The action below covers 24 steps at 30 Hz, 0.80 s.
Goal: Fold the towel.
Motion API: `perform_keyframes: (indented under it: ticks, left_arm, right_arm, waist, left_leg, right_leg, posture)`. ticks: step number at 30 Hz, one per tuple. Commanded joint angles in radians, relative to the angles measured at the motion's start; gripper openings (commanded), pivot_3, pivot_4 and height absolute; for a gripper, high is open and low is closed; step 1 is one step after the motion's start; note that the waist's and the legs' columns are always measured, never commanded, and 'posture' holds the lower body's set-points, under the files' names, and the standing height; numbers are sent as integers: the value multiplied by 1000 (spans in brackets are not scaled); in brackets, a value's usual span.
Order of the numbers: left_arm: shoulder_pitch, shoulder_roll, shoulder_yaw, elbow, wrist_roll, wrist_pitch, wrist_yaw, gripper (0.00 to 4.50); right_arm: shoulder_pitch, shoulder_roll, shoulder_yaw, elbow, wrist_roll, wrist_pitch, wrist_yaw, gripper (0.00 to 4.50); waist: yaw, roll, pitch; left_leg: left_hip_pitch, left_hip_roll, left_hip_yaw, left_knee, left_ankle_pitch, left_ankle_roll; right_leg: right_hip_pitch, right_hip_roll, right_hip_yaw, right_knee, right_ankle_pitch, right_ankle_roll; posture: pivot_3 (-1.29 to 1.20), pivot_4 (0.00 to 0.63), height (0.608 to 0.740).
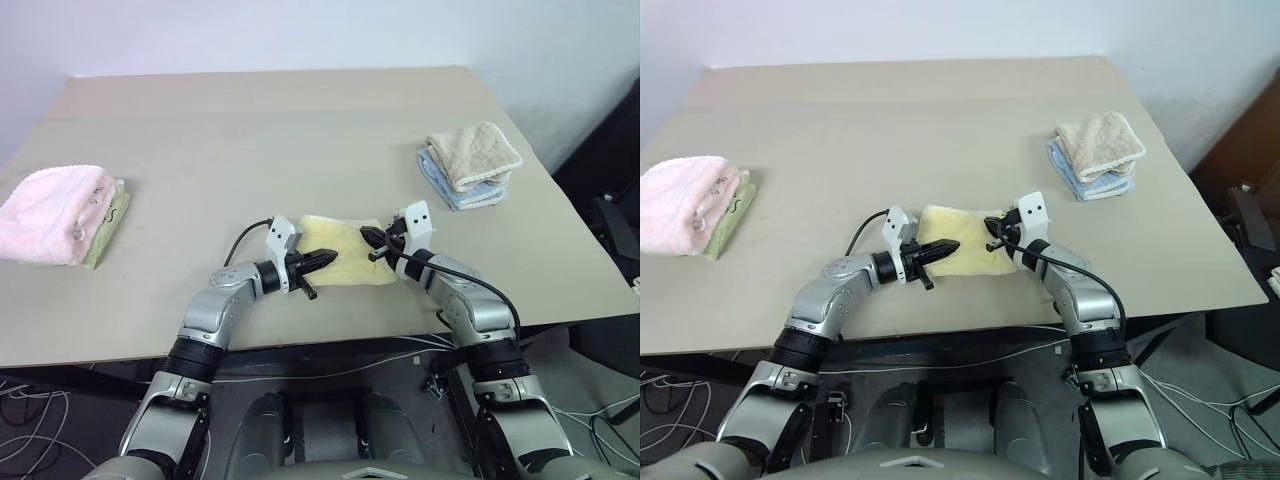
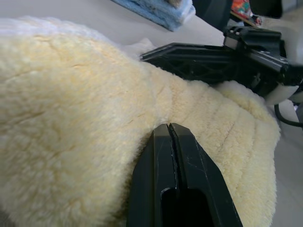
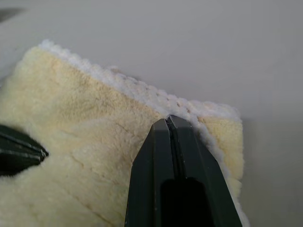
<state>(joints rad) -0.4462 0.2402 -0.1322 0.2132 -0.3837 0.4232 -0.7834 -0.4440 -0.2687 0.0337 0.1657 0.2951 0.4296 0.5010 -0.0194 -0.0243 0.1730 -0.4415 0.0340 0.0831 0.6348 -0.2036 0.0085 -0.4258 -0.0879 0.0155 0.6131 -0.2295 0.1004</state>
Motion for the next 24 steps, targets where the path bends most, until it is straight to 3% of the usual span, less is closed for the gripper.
perform_keyframes:
  ticks: [1,5,8,9,11,19,22,24]
  left_arm:
    - [22,17,12,-2,18,9,9,42]
    - [11,7,68,-46,-33,11,15,42]
    - [-1,-17,158,-102,-134,45,35,0]
    - [-4,-22,186,-113,-160,62,49,190]
    - [6,-3,198,-130,-148,46,44,623]
    - [62,90,211,-259,-145,83,46,3471]
    - [109,130,203,-282,-125,87,55,4482]
    - [133,140,203,-303,-124,86,58,4482]
  right_arm:
    - [-11,-35,-28,21,-4,14,18,0]
    - [-29,-79,-59,-59,81,119,90,0]
    - [-32,-136,-69,-173,179,248,170,861]
    - [-39,-148,-76,-189,192,273,171,1207]
    - [-55,-167,-98,-212,225,323,175,1844]
    - [-112,-254,-195,-216,444,617,250,4500]
    - [-164,-289,-197,-60,402,690,205,4500]
    - [-183,-313,-195,1,403,720,219,4500]
  waist:
    - [1,0,0]
    - [1,1,0]
    - [3,0,0]
    - [4,0,0]
    - [2,0,0]
    - [5,0,0]
    - [2,0,0]
    - [4,0,0]
  left_leg:
    - [0,0,0,0,0,0]
    - [0,0,0,0,0,0]
    - [-1,2,0,0,0,0]
    - [-2,2,0,0,0,0]
    - [-2,2,-1,0,0,0]
    - [-2,1,0,-1,0,0]
    - [-1,1,0,-1,0,0]
    - [-1,1,0,-1,0,0]
  right_leg:
    - [0,0,0,0,0,0]
    - [0,0,0,0,0,0]
    - [-1,-1,0,0,0,0]
    - [-1,-1,0,0,0,0]
    - [-2,0,0,0,0,0]
    - [-2,-1,0,-1,0,0]
    - [-1,-1,0,-1,0,-1]
    - [-2,-2,0,-1,0,-1]
  posture:
    - [0,150,740]
    - [0,150,740]
    - [0,150,740]
    - [0,150,740]
    - [0,150,740]
    - [0,150,740]
    - [0,150,740]
    - [0,150,740]
